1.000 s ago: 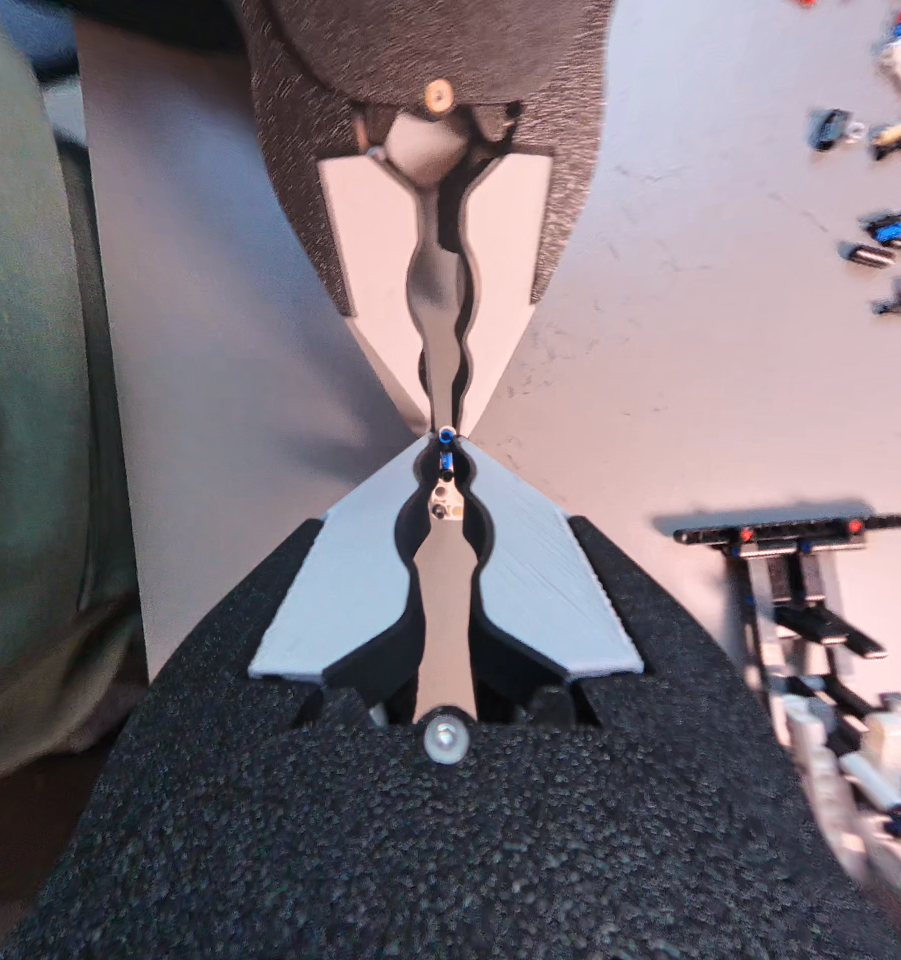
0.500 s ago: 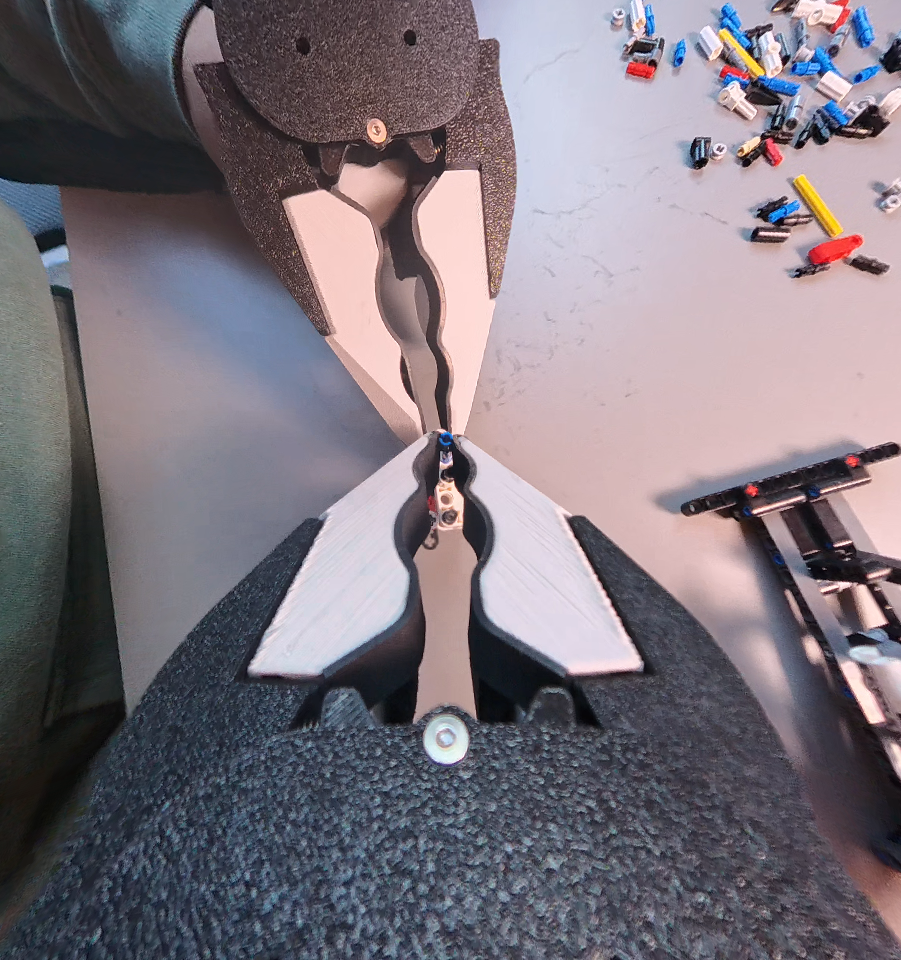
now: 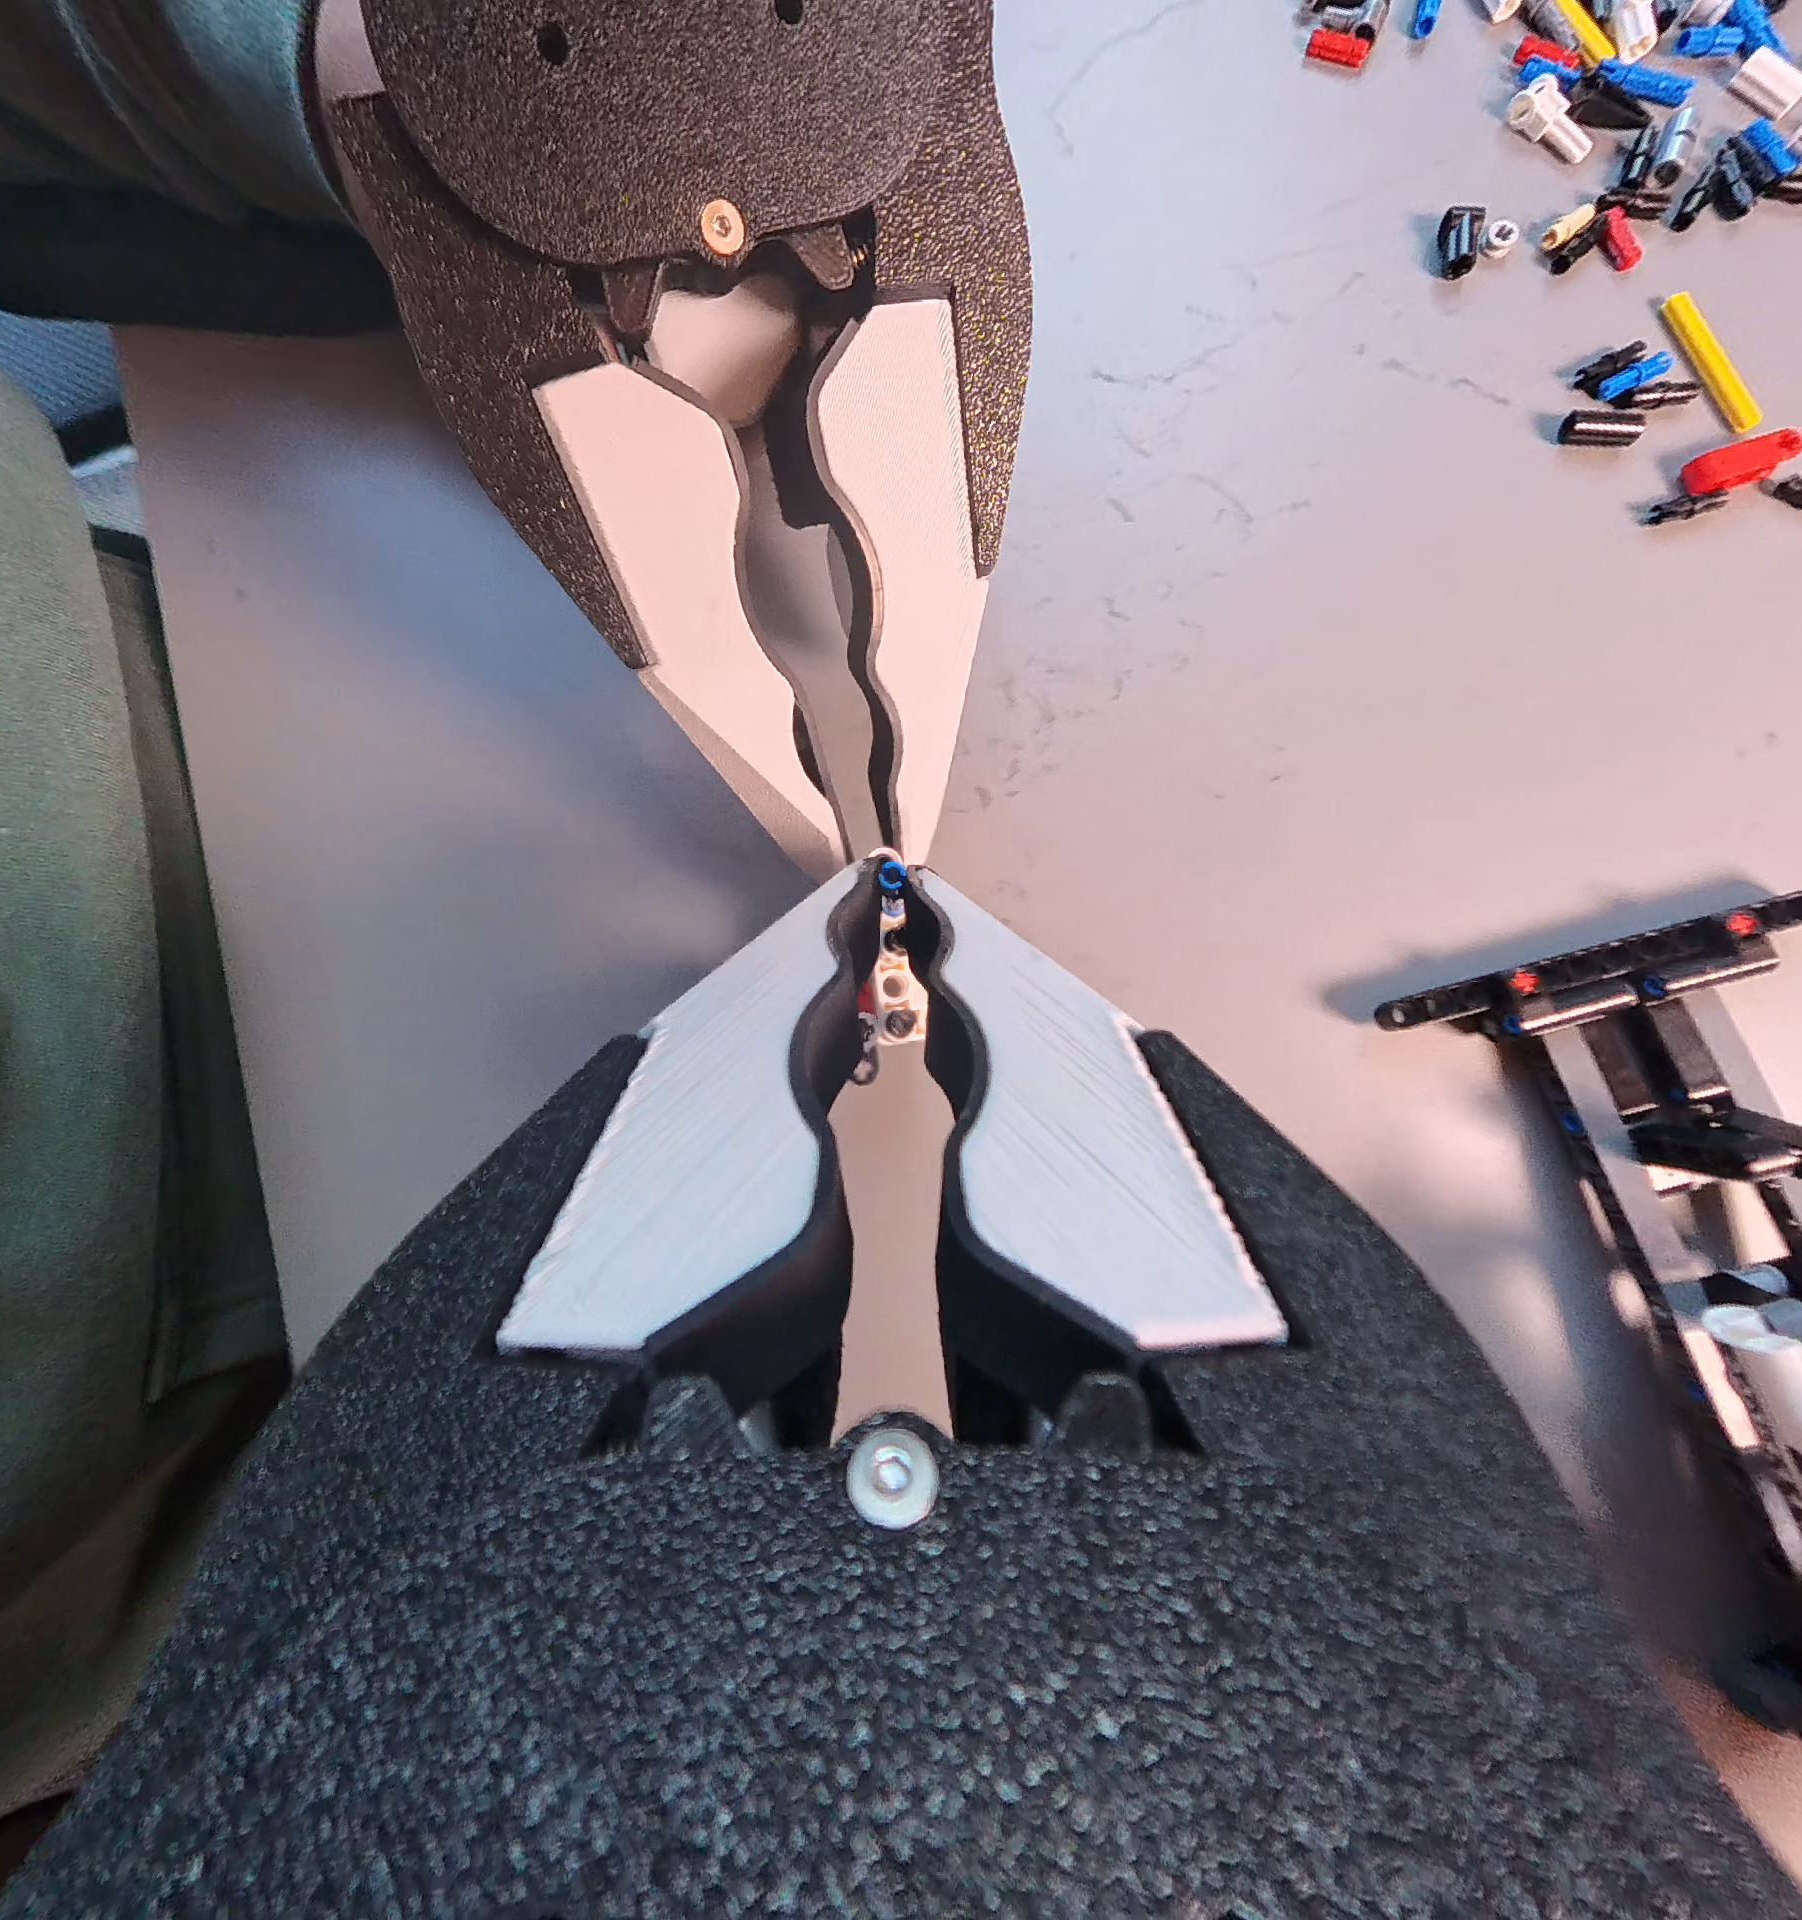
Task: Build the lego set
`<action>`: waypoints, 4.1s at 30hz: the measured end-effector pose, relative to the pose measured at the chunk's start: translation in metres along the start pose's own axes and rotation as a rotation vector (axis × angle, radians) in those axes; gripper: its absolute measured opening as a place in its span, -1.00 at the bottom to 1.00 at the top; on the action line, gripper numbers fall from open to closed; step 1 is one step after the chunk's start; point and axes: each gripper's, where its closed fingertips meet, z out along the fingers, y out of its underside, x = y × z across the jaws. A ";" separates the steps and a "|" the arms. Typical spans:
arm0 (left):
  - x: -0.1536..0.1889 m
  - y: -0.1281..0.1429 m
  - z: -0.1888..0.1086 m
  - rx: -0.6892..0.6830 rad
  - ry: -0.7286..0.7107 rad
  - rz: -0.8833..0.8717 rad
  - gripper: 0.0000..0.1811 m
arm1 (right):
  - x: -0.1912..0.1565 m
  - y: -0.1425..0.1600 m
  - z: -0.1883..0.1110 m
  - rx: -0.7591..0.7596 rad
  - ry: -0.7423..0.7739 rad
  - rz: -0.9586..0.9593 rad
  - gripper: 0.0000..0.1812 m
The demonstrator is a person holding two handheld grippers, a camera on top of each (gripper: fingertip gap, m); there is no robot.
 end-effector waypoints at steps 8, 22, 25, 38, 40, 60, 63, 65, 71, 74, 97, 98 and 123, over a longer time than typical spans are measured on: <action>0.003 -0.001 0.002 -0.013 -0.056 0.064 -0.93 | -0.003 0.008 0.003 -0.022 0.032 -0.002 -0.96; 0.003 0.000 0.002 -0.014 -0.044 0.080 -0.92 | -0.009 0.006 0.001 -0.207 -0.066 -0.151 -0.76; 0.002 0.000 0.002 -0.015 -0.043 0.081 -0.92 | -0.008 0.010 0.001 -0.258 -0.062 -0.203 -0.83; 0.001 0.001 0.001 -0.015 -0.046 0.080 -0.92 | -0.006 0.008 0.000 -0.318 -0.070 -0.248 -0.96; 0.002 0.000 0.002 -0.014 -0.042 0.079 -0.92 | -0.007 0.009 -0.001 -0.346 -0.077 -0.272 -0.96; 0.002 0.000 0.001 0.002 -0.020 0.031 -0.92 | -0.006 0.013 0.004 -0.394 -0.061 -0.297 -0.96; 0.002 0.000 0.001 0.002 -0.014 0.020 -0.92 | -0.005 0.009 0.002 -0.319 -0.041 -0.262 -0.89; 0.002 0.000 0.001 0.003 -0.012 0.018 -0.92 | -0.005 0.008 0.002 -0.307 -0.033 -0.239 -0.94; 0.003 0.001 0.001 -0.001 -0.013 0.022 -0.92 | -0.007 0.008 0.002 -0.339 -0.052 -0.243 -0.96; 0.004 0.001 0.001 -0.006 -0.015 0.032 -0.92 | -0.009 0.010 0.003 -0.392 -0.064 -0.280 -0.97; -0.025 -0.020 -0.027 0.163 -0.125 0.042 -0.91 | -0.001 0.022 -0.013 0.084 0.089 -0.218 -0.88; -0.027 -0.019 -0.027 0.159 -0.136 0.033 -0.91 | 0.000 0.019 -0.008 0.100 0.113 -0.228 -0.89; -0.014 0.016 -0.015 -0.014 -0.058 -0.108 -0.26 | 0.033 0.010 0.024 0.130 0.019 -0.362 -0.53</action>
